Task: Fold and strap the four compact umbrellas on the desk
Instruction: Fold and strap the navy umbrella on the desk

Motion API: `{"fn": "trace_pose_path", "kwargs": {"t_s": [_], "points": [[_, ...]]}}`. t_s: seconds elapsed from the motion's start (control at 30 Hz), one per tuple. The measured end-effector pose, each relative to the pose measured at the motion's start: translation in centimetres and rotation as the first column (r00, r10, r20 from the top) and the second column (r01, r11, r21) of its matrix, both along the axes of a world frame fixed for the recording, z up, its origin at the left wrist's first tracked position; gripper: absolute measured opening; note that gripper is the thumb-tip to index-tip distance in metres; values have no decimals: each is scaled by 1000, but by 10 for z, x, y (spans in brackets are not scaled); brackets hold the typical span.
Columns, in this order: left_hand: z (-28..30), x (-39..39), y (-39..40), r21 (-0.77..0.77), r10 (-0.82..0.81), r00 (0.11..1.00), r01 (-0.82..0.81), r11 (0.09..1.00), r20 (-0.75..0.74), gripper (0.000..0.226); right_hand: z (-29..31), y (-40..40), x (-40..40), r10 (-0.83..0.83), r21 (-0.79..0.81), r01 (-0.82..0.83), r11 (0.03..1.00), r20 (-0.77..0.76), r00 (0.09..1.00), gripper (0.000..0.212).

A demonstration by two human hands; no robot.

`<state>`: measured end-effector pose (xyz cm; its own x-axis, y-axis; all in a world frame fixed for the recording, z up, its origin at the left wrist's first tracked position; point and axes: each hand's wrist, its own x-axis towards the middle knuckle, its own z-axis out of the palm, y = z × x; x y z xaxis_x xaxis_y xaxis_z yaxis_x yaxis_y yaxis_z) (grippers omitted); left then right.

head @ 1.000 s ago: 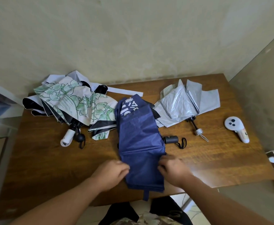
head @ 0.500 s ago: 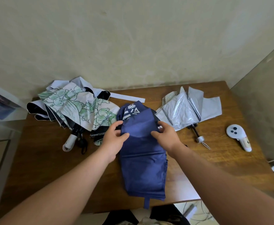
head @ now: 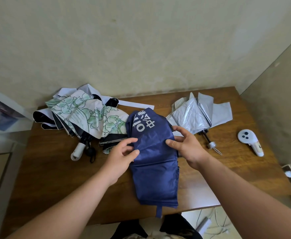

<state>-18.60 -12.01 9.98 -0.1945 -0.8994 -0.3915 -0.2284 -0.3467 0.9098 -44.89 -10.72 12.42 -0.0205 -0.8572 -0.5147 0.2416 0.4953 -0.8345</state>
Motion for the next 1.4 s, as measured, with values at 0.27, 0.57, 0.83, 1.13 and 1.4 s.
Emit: {"fn": "trace_pose_path", "kwargs": {"t_s": [0.27,0.57,0.83,1.13,1.4], "points": [[11,7,16,-121,-136,972,161,980,194,51,11,33,3,98,-229,-213,950,-427,899,65],[-6,17,45,-330,-147,827,371,868,543,25,-7,101,9,65,-120,-457,881,-927,369,40],[-24,24,64,-425,-124,812,421,802,571,15,-32,126,5,-44,-179,-459,870,-956,291,18],[-31,34,70,-433,-254,571,788,437,781,9,-40,133,-2,232,35,-594,803,-938,259,11],[-38,32,65,-386,-211,590,718,579,780,26,-43,129,0,205,5,-446,895,-893,401,9]]}}
